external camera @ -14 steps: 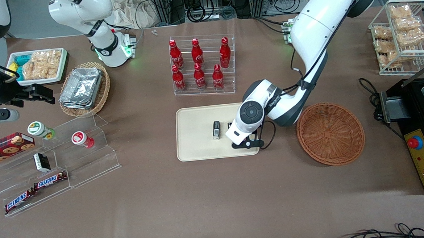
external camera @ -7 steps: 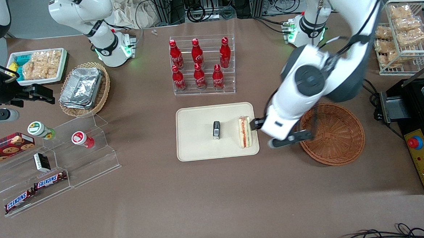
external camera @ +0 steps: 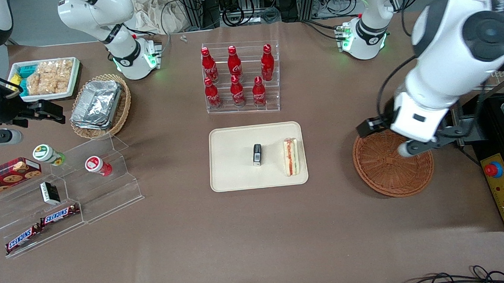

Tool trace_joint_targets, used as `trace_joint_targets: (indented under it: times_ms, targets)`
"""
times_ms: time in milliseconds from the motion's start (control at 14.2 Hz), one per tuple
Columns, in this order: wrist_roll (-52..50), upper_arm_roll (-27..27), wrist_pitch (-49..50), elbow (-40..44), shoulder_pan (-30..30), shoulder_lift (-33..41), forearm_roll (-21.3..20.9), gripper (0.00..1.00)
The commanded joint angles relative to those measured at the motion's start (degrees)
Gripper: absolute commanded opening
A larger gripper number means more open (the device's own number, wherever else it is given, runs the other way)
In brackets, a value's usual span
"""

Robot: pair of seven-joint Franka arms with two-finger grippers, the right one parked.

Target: Place sandwich from basket to tray

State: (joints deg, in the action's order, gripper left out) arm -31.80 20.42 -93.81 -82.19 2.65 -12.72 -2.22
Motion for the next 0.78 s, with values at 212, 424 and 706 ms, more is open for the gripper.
trace_joint_targets:
  times_ms: [212,424,706]
  targets:
    - [27.5,-13.6,1.2,-8.6,-0.4,7.6,1.6,1.00]
    - [36.9,-17.8,3.5,-9.4,-0.5,9.0,0.9,1.00]
    - [38.9,-17.7,5.2,-2.6,-0.7,5.3,0.4,1.00]
